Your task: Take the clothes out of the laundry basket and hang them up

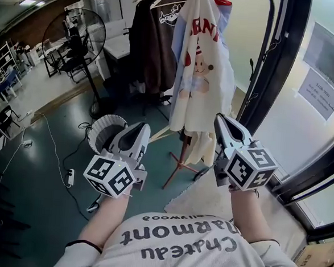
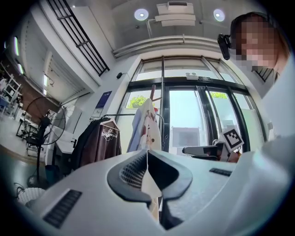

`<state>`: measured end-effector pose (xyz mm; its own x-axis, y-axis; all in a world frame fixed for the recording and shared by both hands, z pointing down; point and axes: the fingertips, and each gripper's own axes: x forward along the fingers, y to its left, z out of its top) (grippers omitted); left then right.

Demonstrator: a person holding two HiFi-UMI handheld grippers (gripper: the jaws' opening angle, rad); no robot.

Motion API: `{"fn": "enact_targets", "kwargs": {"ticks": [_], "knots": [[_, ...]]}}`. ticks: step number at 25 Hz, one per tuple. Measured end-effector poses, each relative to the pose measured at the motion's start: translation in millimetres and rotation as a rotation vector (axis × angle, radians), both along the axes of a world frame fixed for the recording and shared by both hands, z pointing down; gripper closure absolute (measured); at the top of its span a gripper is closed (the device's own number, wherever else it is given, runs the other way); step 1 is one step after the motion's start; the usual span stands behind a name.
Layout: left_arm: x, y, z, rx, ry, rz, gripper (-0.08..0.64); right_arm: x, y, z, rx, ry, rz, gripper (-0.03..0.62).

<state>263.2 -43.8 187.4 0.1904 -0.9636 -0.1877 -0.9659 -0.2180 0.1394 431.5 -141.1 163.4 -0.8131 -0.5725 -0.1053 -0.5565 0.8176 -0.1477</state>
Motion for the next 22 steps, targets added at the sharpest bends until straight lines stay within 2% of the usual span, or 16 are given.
{"fn": "enact_targets", "kwargs": {"ticks": [8,22], "knots": [[-23.4,-22.4,-1.1,0.010,0.015,0.071,0.545,-26.4,-5.1,-1.7,0.009,0.007,0.045,0.561],[-31.1,-49.5,6.9,-0.001,0.038,0.083,0.545,-37.3,-27.2,8.5,-0.001,0.051,0.050,0.561]]}}
